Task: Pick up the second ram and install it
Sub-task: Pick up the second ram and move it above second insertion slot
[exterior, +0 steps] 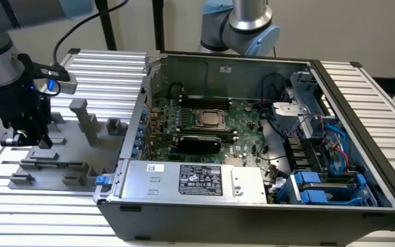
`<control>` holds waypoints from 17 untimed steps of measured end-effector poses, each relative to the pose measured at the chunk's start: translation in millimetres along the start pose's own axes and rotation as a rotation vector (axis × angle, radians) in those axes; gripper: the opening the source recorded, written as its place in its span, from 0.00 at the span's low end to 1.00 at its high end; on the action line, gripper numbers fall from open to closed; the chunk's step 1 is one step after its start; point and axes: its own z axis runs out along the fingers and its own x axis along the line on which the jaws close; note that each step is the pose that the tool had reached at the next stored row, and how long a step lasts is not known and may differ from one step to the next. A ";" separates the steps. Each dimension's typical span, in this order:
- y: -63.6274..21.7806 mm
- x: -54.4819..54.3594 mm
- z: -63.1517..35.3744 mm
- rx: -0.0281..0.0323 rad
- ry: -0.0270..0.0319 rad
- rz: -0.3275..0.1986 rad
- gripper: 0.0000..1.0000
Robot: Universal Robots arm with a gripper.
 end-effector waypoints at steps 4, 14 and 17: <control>0.0 0.0 0.0 0.0000 0.0000 0.000 0.00; 0.0 0.0 0.0 0.0001 0.0000 0.000 1.00; 1.1 -0.1 2.1 0.0042 0.0000 0.000 1.00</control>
